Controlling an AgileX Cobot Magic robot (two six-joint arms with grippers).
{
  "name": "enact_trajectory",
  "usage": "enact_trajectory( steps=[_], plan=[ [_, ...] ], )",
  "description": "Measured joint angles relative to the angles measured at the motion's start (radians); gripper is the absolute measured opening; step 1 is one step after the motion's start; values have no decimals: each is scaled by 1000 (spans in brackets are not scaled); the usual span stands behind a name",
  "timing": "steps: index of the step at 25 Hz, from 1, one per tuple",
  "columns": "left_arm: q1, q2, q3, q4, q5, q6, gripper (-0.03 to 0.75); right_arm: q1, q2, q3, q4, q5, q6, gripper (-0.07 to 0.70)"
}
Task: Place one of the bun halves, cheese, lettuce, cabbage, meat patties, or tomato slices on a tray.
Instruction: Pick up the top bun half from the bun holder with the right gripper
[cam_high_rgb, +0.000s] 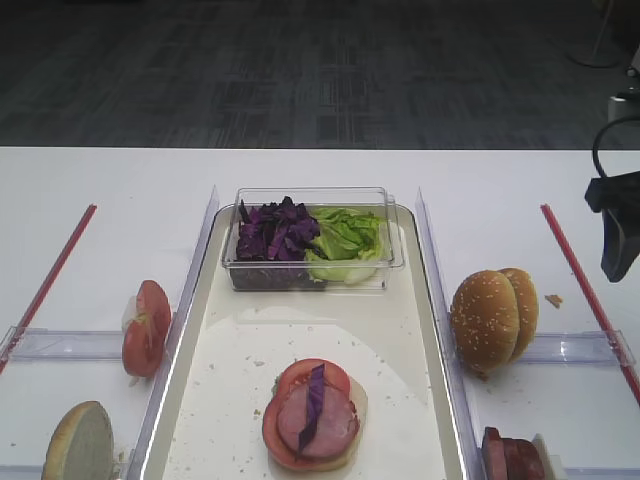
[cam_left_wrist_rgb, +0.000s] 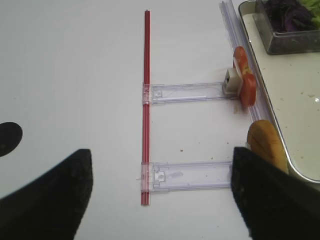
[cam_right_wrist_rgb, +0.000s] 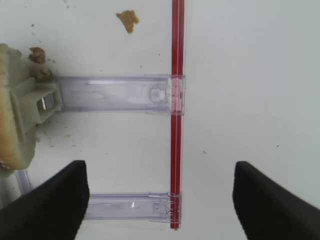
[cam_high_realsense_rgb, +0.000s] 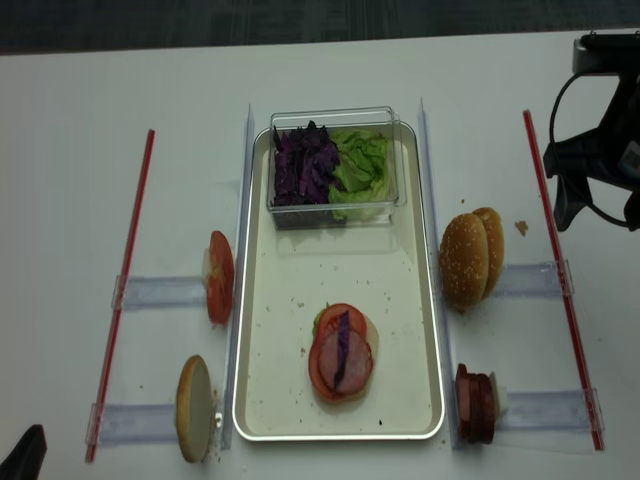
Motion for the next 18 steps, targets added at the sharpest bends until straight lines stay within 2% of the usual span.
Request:
enact_trajectory(
  steps=[8, 18],
  plan=[
    [0, 0, 0, 0, 0, 0, 526, 8, 0, 0, 15, 0, 0, 580],
    [0, 0, 0, 0, 0, 0, 526, 150, 0, 0, 17, -24, 97, 573]
  ],
)
